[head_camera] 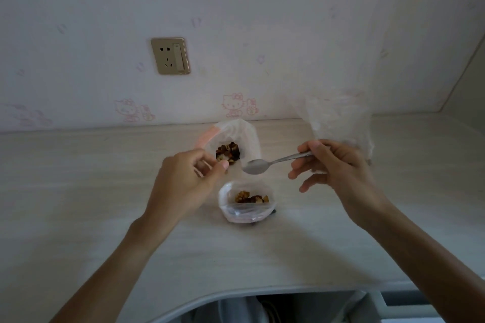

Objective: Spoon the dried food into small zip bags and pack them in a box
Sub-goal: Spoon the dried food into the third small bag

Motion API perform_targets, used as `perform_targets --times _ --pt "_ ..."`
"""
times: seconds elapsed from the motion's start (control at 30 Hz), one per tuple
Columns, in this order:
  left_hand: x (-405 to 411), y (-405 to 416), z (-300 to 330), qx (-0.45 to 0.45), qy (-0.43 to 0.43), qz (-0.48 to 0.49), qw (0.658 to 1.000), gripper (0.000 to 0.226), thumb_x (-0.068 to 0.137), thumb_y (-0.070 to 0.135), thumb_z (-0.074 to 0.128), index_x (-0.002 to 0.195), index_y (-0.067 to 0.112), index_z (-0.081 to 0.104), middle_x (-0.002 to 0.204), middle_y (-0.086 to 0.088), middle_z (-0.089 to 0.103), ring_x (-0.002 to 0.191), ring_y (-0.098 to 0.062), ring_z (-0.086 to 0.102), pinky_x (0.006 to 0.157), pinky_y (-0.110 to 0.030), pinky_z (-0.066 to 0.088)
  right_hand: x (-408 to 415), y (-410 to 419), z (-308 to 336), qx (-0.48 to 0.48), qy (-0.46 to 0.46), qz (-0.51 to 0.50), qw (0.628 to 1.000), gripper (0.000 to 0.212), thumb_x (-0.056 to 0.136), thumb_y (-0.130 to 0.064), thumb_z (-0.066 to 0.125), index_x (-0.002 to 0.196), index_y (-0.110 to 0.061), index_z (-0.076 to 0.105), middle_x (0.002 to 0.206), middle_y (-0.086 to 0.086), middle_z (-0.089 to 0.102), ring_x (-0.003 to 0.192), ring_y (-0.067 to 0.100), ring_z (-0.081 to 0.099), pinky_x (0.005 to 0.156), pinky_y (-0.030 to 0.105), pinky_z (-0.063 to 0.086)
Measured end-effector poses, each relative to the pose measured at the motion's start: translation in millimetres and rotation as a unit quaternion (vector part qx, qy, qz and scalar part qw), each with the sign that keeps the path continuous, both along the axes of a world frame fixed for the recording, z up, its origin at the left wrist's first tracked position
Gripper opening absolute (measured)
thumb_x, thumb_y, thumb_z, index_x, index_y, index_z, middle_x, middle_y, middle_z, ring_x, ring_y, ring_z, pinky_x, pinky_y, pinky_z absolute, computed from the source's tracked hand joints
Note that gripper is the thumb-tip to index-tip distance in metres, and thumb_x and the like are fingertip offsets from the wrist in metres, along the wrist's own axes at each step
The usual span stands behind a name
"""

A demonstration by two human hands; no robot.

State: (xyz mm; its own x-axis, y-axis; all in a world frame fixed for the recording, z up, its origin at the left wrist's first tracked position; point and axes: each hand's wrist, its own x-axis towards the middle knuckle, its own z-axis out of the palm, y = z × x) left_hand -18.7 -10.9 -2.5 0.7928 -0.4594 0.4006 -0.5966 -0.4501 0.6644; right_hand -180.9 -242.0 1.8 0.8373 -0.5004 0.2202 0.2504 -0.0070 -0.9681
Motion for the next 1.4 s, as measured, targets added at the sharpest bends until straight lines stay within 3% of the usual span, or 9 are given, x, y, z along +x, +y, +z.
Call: perform_targets --times 0.1,0.2,0.37,0.63,0.9,1.03,1.13,1.23,1.4 --pt "22 -18 15 -0.032 -0.121 0.033 0.992 0.019 0.081 0.035 0.084 0.088 0.033 0.066 0.078 0.015 0.066 0.070 -0.002 0.063 0.063 -0.023 0.049 20 -2 -3 0.041 0.034 -0.003 0.999 0.031 0.107 -0.027 0.052 0.102 -0.003 0.072 0.092 0.023 0.076 0.082 0.040 0.076 0.057 0.039 0.061" --pt "48 -42 22 0.014 -0.191 0.018 0.981 0.048 0.079 0.027 0.086 0.121 0.024 0.063 0.117 0.007 0.062 0.102 -0.009 0.060 0.085 -0.029 0.051 40 -1 -4 0.033 0.060 -0.013 0.998 0.031 0.106 -0.027 0.054 0.101 -0.001 0.071 0.089 0.020 0.077 0.081 0.037 0.077 0.056 0.038 0.062" --pt "77 -78 18 0.196 -0.112 -0.062 0.972 0.101 0.075 0.029 0.089 0.159 0.026 0.033 0.153 -0.001 0.049 0.137 -0.026 0.044 0.108 -0.044 0.043 69 5 -8 -0.037 0.086 -0.014 0.996 0.026 0.105 -0.024 0.057 0.098 -0.003 0.071 0.082 0.014 0.078 0.075 0.032 0.077 0.052 0.038 0.062" --pt "95 -85 -2 0.164 -0.235 -0.003 0.958 0.036 0.097 0.044 0.067 0.124 0.020 0.066 0.106 0.000 0.063 0.100 -0.022 0.061 0.078 -0.037 0.052 90 3 -15 -0.303 0.114 -0.085 0.942 0.023 0.108 -0.024 0.049 0.095 -0.020 0.068 0.081 -0.002 0.074 0.072 0.012 0.073 0.054 0.037 0.060" --pt "93 -75 -19 0.051 -0.188 0.046 0.980 0.033 0.104 0.051 0.054 0.105 0.020 0.065 0.091 0.005 0.065 0.077 -0.017 0.061 0.065 -0.035 0.051 96 10 -9 -0.510 0.125 -0.133 0.841 0.038 0.110 -0.033 0.035 0.109 -0.012 0.067 0.091 0.001 0.074 0.076 0.020 0.070 0.071 0.045 0.059" --pt "95 -71 -28 -0.008 -0.117 0.031 0.993 0.033 0.099 0.051 0.059 0.109 0.021 0.067 0.097 0.006 0.064 0.084 -0.014 0.062 0.069 -0.031 0.048 104 10 -9 -0.498 0.113 -0.152 0.846 0.037 0.110 -0.032 0.037 0.104 -0.011 0.067 0.086 0.003 0.073 0.070 0.021 0.068 0.068 0.045 0.057" --pt "96 -67 -32 -0.055 0.015 0.018 0.998 0.032 0.090 0.051 0.075 0.108 0.026 0.067 0.103 0.012 0.069 0.095 -0.008 0.066 0.081 -0.032 0.056 108 10 -19 -0.477 0.117 -0.155 0.857 0.035 0.110 -0.030 0.040 0.102 -0.011 0.068 0.086 0.002 0.074 0.067 0.016 0.067 0.066 0.044 0.057" --pt "94 -63 -43 -0.012 0.078 0.051 0.996 0.038 0.085 0.056 0.075 0.113 0.032 0.067 0.101 0.020 0.069 0.095 -0.006 0.065 0.076 -0.026 0.051 111 6 -28 -0.394 0.092 -0.156 0.901 0.027 0.109 -0.023 0.046 0.099 -0.014 0.069 0.085 -0.005 0.074 0.063 0.002 0.064 0.062 0.028 0.056" --pt "89 -66 -52 -0.109 0.085 0.064 0.988 0.037 0.099 0.050 0.061 0.091 0.016 0.071 0.083 -0.002 0.073 0.080 -0.017 0.068 0.069 -0.032 0.052 112 3 -30 -0.272 0.085 -0.142 0.948 0.027 0.107 -0.020 0.050 0.086 -0.029 0.064 0.079 -0.004 0.073 0.056 0.011 0.066 0.051 0.020 0.050"
